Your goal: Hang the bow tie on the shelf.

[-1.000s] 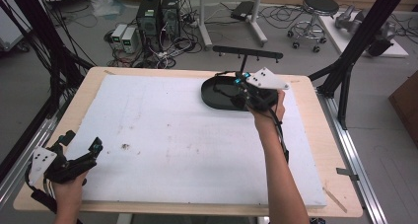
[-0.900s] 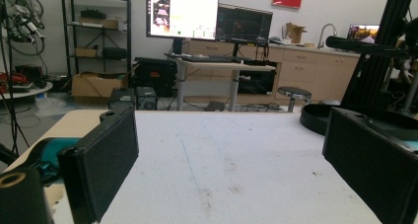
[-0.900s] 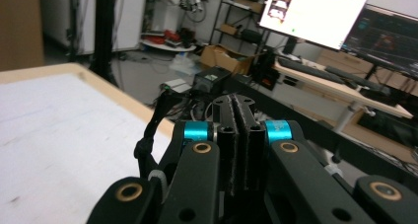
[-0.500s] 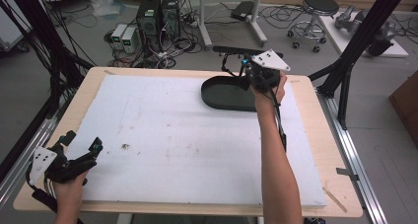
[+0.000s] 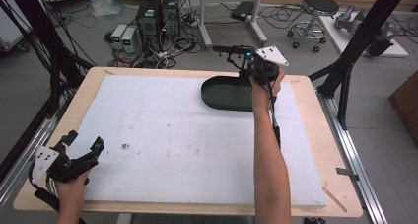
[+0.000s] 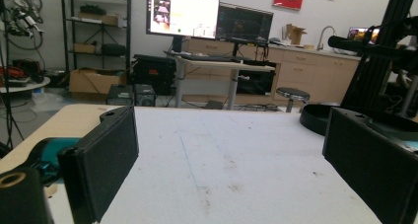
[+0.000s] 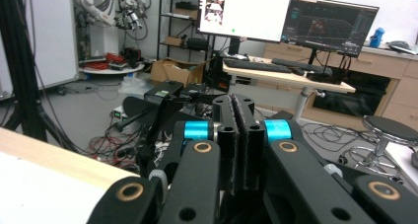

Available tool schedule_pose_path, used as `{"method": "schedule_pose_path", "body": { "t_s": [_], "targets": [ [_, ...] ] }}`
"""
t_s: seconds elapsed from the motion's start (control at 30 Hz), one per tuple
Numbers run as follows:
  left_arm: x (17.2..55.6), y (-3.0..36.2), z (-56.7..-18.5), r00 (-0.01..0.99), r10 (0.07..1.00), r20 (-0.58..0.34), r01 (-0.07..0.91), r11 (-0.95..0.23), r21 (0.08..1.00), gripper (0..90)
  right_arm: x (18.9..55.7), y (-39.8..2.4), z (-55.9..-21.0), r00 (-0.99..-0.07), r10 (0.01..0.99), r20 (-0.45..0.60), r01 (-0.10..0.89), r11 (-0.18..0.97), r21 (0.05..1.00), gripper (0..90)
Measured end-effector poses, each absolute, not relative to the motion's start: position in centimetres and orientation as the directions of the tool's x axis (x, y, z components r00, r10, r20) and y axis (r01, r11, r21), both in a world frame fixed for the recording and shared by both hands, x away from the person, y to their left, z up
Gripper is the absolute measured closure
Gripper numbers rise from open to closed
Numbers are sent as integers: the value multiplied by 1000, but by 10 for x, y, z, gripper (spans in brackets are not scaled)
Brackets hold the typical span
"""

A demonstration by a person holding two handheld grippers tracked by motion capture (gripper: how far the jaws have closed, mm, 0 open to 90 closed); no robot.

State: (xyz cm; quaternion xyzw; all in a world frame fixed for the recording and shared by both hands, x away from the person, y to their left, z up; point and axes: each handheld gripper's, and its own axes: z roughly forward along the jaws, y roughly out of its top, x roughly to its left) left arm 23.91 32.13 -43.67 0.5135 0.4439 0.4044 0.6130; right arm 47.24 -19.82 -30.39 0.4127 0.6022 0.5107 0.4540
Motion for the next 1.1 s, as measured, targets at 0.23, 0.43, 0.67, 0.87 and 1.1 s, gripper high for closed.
{"method": "schedule_pose_path", "body": {
  "t_s": [0.23,0.43,0.67,0.87,1.1],
  "targets": [
    [242,321,-440,291,946,-140,-27,155,988,73,485,-192,-316,-213,968,-130,65,146,987,884],
    [243,321,-441,298,944,-142,-19,154,988,73,493,-191,-326,-193,972,-137,110,160,981,880],
    [243,323,-441,298,943,-148,-14,159,987,73,490,-183,-326,-168,968,-185,93,202,975,675],
    [243,324,-440,298,942,-152,-11,162,987,73,482,-178,-320,-122,974,-192,55,200,978,487],
    [244,325,-441,307,936,-172,0,181,984,73,461,-179,-311,-149,974,-169,35,175,984,365]
  ]
}}
